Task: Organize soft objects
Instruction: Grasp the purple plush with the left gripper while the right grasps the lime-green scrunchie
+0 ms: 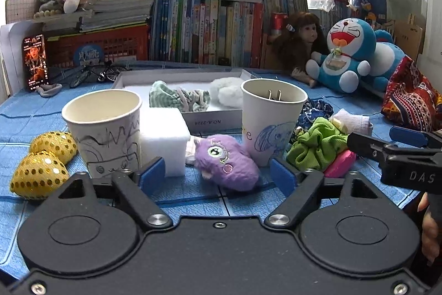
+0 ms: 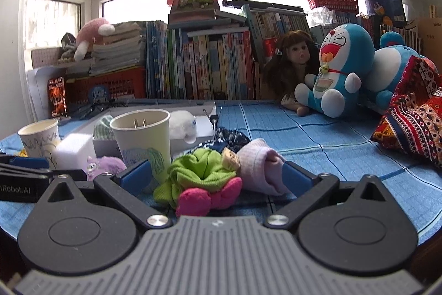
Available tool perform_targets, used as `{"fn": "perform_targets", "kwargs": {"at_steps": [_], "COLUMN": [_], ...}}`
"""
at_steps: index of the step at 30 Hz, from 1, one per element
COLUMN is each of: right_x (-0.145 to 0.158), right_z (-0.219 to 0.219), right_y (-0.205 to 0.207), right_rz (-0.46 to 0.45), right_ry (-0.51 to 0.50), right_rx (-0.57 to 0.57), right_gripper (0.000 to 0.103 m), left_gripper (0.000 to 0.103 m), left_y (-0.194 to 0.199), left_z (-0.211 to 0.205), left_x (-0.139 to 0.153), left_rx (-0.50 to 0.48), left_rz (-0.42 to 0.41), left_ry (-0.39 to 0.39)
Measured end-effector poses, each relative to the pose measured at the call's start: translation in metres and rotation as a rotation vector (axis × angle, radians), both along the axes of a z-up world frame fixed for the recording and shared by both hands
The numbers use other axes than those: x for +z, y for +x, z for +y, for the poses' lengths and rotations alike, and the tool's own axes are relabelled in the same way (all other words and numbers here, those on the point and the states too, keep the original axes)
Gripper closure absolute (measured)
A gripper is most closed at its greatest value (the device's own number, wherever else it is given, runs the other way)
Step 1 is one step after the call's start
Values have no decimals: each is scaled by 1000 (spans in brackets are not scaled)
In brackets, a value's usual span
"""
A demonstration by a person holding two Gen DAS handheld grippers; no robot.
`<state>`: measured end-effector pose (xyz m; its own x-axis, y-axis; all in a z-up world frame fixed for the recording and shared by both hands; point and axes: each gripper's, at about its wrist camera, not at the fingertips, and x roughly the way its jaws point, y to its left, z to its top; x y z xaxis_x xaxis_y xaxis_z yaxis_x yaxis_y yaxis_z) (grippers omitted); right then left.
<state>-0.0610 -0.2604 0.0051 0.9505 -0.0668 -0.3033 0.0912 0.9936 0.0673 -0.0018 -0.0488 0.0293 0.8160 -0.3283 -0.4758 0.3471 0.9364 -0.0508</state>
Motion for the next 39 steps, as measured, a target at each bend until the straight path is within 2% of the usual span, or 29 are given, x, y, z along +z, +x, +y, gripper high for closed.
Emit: {"fn": "perform_targets", "kwargs": {"at_steps": [3, 5, 9, 14, 20, 25, 34, 39], "right_x": [-4, -7, -14, -18, -22, -26, -28, -30], "right_z": [1, 0, -1, 0, -7, -10, -9, -9], "right_y": [2, 5, 10, 17, 29, 36, 44, 48], "right_rz": [21, 36, 63, 80, 92, 100, 107, 112], "right_ry": [7, 24, 52, 48, 104, 138, 142, 149], "right_rx": [14, 22, 23, 30, 26, 32, 36, 37], "right_gripper": [7, 16, 24, 24, 24, 24, 24, 24], "left_gripper": [36, 41, 45, 45, 44, 44, 45, 51], "left_y": [4, 8, 22, 36, 50, 56, 62, 65], "left_z": [-3, -5, -5, -5, -12, -18, -21, -23], "left_x": [-2, -4, -9, -15, -22, -24, -24, -26], "left_rx": [5, 12, 50, 95, 114, 124, 124, 133], "left_rz": [13, 32, 97, 148, 197, 193, 192, 188], "left_ry": [-4, -12, -66, -121, -157, -161, -159, -157]}}
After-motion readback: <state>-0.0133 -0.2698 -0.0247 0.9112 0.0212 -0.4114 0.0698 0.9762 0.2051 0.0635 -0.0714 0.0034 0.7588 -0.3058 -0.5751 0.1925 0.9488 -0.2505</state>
